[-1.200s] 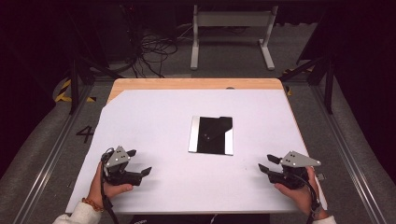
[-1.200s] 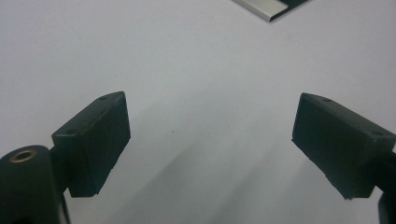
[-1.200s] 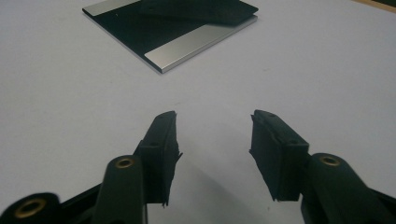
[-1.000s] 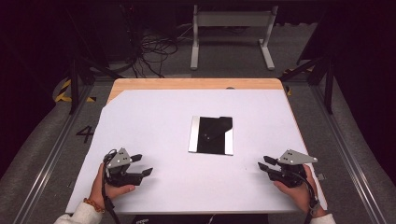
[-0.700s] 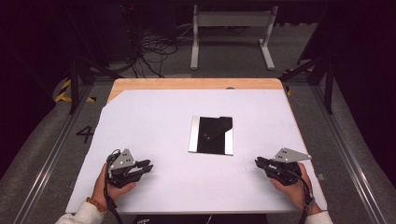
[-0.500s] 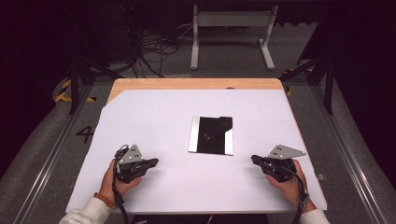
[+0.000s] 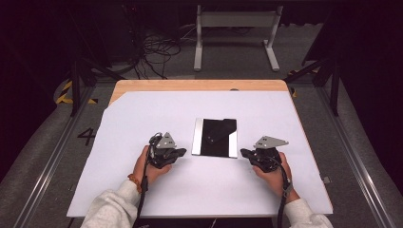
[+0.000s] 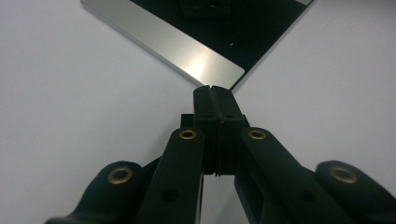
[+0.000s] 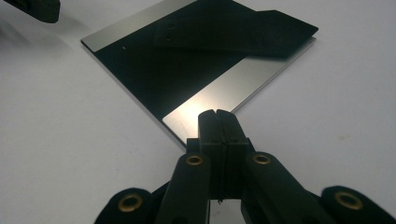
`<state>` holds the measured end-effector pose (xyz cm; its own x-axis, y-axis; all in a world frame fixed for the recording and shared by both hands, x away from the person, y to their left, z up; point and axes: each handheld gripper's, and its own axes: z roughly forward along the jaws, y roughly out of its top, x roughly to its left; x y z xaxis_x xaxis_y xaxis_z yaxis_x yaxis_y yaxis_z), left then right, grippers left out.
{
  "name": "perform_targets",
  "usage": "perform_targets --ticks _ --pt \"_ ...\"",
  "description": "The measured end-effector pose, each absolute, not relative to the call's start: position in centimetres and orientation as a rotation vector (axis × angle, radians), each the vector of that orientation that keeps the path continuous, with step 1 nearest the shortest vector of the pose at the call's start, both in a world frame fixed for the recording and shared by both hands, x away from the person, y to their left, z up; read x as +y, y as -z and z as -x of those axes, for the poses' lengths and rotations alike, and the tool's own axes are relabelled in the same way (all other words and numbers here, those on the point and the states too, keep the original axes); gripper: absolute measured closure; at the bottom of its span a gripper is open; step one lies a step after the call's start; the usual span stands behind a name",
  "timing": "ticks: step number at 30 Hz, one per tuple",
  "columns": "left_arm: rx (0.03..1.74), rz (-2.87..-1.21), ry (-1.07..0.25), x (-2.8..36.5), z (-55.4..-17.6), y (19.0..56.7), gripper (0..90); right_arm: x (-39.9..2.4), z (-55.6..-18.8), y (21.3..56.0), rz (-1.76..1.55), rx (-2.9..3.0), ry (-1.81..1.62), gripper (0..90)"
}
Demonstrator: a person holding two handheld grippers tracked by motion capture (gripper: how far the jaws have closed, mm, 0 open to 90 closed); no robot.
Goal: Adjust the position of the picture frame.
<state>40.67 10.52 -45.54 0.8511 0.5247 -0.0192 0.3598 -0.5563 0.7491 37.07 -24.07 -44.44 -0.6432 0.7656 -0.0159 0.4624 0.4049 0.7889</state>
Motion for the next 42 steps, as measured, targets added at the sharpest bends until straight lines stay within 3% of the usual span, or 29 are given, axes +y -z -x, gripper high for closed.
perform_targets --ticks 12,42 --pt "0.708 -2.2 -0.25 9.5 -43.0 46.1 89.9 -23.3 -38.2 45.6 -1.124 2.309 -1.069 90.0" --pt "0.729 -2.206 -0.205 8.6 -43.4 46.4 89.9 -22.9 -38.2 45.9 -1.127 2.326 -1.071 90.0"
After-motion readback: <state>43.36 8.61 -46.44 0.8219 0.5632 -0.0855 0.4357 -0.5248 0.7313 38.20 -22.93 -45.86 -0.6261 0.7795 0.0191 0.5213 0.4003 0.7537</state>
